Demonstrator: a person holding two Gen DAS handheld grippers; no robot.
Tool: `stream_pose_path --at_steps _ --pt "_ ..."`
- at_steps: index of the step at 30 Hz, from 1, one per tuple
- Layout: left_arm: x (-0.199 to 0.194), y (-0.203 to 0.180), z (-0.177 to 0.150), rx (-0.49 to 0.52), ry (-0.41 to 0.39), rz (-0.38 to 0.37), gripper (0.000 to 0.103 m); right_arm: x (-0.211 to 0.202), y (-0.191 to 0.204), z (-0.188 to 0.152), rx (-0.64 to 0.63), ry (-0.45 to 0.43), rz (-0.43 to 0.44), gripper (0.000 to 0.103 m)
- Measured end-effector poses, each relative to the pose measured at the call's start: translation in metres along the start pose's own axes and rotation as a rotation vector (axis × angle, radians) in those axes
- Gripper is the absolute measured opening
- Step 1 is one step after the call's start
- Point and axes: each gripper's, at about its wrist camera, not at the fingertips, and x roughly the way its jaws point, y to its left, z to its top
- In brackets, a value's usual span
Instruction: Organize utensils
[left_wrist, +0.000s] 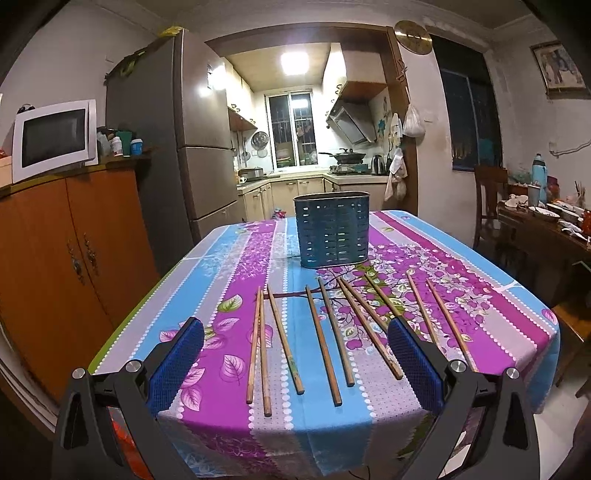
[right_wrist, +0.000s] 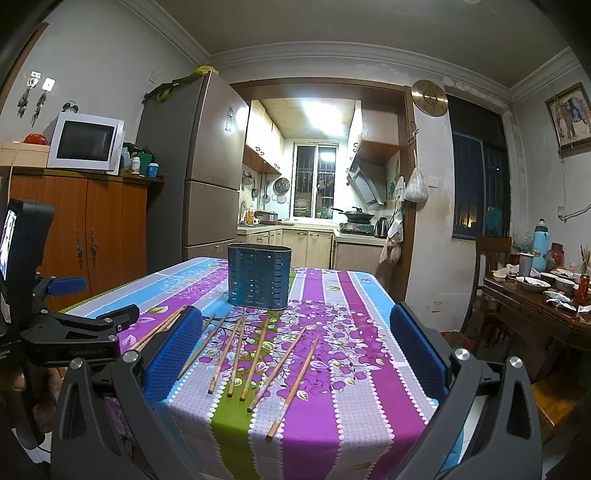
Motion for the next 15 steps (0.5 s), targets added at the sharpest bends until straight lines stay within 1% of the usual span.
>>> stream_pose_path --at_steps 8,10,12,15 --pt "0.000 0.001 0.001 -0.001 -0.005 0.001 0.099 0.000 0.000 -0.001 0.003 -0.001 0.002 0.098" --pt "0.001 0.003 0.001 -0.008 0.002 -0.009 0.099 0.002 0.000 -0.003 0.009 0.003 0.021 0.098" --pt "0.005 0.012 0.000 -0.026 0.015 -0.018 0.099 0.004 0.002 -0.004 0.008 0.008 0.035 0.098" --pt "0.015 0.042 -0.007 -0.061 0.035 0.036 0.099 0.007 0.007 -0.009 -0.008 0.023 0.049 0.098"
